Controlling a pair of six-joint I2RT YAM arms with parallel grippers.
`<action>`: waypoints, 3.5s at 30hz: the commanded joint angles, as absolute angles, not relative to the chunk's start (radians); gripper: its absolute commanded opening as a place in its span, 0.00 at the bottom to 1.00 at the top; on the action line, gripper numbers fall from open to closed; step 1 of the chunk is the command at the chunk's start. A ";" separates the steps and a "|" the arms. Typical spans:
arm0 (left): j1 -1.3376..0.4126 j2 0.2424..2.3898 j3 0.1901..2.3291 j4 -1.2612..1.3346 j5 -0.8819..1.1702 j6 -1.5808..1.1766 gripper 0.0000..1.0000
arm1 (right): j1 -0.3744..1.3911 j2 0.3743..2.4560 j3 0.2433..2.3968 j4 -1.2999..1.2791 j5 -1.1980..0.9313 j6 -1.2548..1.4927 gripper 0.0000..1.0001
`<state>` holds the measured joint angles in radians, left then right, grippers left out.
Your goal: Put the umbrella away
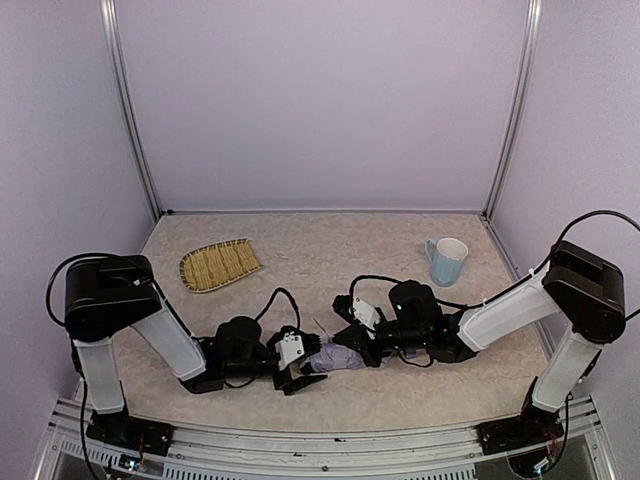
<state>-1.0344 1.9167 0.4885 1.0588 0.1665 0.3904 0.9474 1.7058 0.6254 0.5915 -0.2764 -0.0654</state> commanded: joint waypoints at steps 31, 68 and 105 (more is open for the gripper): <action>-0.986 2.077 0.597 1.179 0.277 0.445 0.00 | 0.962 1.709 0.638 0.388 -0.304 -0.075 0.35; -1.102 2.069 0.526 1.179 -0.002 0.796 0.00 | 0.788 1.943 1.138 -0.080 -1.237 0.117 0.11; -1.299 2.005 0.505 1.140 -0.529 1.437 0.00 | 0.845 1.825 1.067 -0.111 -0.924 0.017 0.60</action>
<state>-1.2957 1.9869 0.5003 1.2213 -0.4534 1.3216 0.8146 1.8019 1.0756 -0.1364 -0.8532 0.0608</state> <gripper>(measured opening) 0.367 0.608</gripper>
